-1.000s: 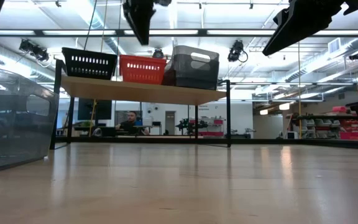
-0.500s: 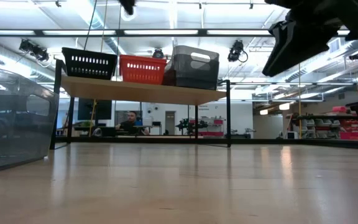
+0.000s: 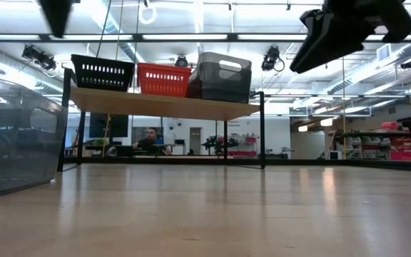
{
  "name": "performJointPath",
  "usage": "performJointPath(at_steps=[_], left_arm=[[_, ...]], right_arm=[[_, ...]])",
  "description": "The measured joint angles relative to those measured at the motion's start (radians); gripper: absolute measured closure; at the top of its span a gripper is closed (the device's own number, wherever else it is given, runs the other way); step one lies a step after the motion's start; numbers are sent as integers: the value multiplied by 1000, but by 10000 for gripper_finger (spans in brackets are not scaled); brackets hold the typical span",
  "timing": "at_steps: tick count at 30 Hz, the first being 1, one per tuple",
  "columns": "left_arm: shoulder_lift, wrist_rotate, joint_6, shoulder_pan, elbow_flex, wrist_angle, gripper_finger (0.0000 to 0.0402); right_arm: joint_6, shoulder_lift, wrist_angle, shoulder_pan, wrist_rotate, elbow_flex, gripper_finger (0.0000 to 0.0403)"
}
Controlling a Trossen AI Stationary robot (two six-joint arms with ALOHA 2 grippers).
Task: Stack baskets on shelf by color
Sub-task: Stack the black bin on top of the other black bin on the shelf
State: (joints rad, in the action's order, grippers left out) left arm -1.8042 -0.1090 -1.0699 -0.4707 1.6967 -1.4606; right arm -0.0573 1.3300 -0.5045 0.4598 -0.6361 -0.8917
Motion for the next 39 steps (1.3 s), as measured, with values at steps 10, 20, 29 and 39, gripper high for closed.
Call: performJointPath(at_steps=[10, 20, 29, 39], left_arm=[[-2, -33, -365, -20, -53, 234, 222], [-3, -41, -636, -2, -53, 108, 214], [-38, -4, -778, -32, -52, 102, 214], [-144, 87, -781, -30, -53, 113, 214]], right_arm=[[251, 0, 84, -64, 0, 0, 304], [365, 0, 138, -176, 16, 0, 304], [420, 0, 137, -266, 122, 0, 304], [456, 0, 137, -357, 241, 0, 304]])
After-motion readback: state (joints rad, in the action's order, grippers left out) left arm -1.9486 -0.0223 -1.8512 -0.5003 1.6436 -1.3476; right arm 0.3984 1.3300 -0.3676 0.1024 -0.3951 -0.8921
